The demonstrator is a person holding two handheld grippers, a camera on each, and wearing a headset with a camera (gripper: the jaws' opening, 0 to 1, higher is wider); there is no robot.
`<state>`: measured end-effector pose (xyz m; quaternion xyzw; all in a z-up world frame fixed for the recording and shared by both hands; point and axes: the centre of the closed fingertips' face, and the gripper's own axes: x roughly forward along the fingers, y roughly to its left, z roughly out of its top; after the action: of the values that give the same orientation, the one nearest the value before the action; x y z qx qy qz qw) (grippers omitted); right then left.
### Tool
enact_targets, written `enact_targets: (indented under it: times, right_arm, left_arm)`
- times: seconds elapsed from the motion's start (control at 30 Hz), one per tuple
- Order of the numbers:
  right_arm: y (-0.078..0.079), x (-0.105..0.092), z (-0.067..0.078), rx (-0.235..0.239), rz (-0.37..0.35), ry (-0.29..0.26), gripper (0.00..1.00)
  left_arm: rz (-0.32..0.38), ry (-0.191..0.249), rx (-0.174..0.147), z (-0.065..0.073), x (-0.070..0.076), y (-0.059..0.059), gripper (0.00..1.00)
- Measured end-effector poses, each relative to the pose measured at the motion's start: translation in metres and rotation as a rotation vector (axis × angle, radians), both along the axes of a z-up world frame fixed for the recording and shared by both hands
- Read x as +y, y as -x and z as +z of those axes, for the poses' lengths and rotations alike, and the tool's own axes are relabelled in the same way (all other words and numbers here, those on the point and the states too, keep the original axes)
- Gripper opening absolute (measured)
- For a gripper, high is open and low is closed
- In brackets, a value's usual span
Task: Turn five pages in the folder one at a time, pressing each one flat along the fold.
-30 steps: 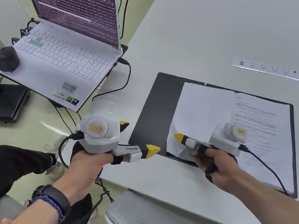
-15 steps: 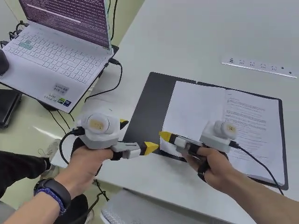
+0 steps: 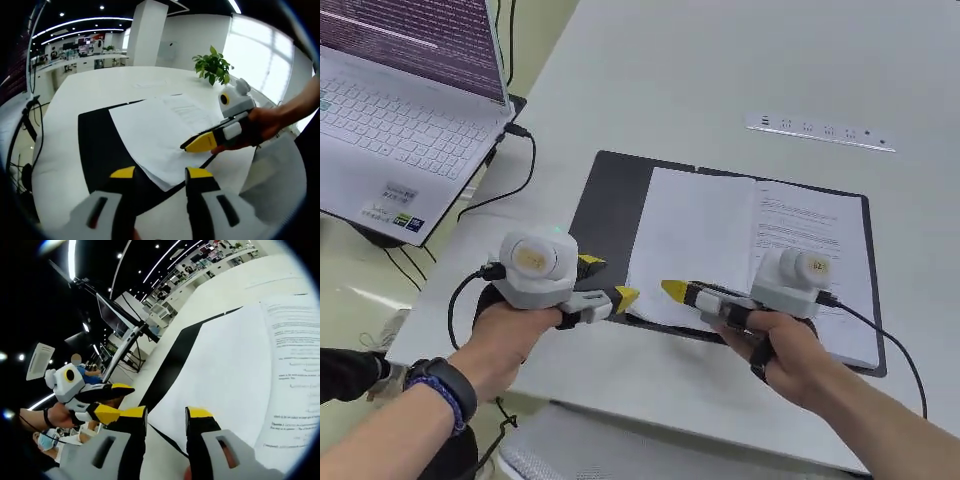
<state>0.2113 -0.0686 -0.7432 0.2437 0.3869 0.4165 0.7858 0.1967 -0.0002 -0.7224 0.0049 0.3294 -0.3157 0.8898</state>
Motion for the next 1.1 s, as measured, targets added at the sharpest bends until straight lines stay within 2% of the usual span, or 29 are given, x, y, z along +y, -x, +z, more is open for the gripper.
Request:
enact_targets:
  times: [0.1, 0.2, 0.23, 0.3, 0.43, 0.53, 0.67, 0.7, 0.87, 0.9, 0.93, 1.0, 1.1]
  right_arm:
    - [0.001, -0.01, -0.001, 0.0, -0.014, 0.007, 0.29]
    - [0.0, -0.019, -0.002, -0.001, -0.031, 0.015, 0.29]
    - [0.0, -0.021, -0.002, -0.001, -0.033, 0.016, 0.29]
    - [0.001, -0.025, -0.002, -0.002, -0.038, 0.02, 0.29]
    - [0.001, -0.036, 0.0, -0.012, -0.034, 0.024, 0.29]
    - [-0.002, -0.045, 0.0, -0.02, -0.042, 0.033, 0.26]
    - [-0.009, -0.058, 0.001, -0.03, -0.061, 0.04, 0.23]
    - [-0.012, -0.061, 0.001, -0.033, -0.066, 0.043, 0.22]
    - [-0.024, -0.069, 0.0, -0.044, -0.085, 0.051, 0.18]
    - [-0.027, -0.07, 0.0, -0.047, -0.089, 0.054, 0.17]
    - [-0.028, -0.07, 0.0, -0.048, -0.091, 0.054, 0.16]
    - [-0.035, -0.072, -0.001, -0.051, -0.096, 0.056, 0.15]
    - [-0.043, -0.074, -0.003, -0.057, -0.099, 0.065, 0.11]
  left_arm:
    - [-0.027, -0.011, 0.013, -0.007, -0.008, -0.001, 0.33]
    - [-0.032, -0.013, 0.022, -0.014, -0.012, -0.005, 0.24]
    - [-0.027, -0.01, 0.026, -0.016, -0.013, -0.006, 0.18]
    - [-0.011, 0.014, 0.047, -0.019, -0.015, -0.008, 0.09]
    - [0.011, 0.022, 0.084, -0.034, -0.019, -0.013, 0.01]
    - [0.0, -0.019, 0.098, -0.045, -0.018, -0.014, 0.0]
    - [0.008, -0.016, 0.131, -0.053, -0.018, -0.013, 0.0]
    - [0.014, -0.027, 0.147, -0.057, -0.018, -0.011, 0.0]
    - [-0.011, -0.098, 0.181, -0.071, -0.014, -0.004, 0.0]
    - [-0.009, -0.112, 0.175, -0.073, -0.012, -0.003, 0.0]
    - [0.001, -0.094, 0.165, -0.072, -0.016, -0.006, 0.0]
    - [-0.02, -0.129, 0.148, -0.067, -0.014, -0.001, 0.0]
    - [-0.018, -0.135, 0.149, -0.068, -0.014, -0.004, 0.0]
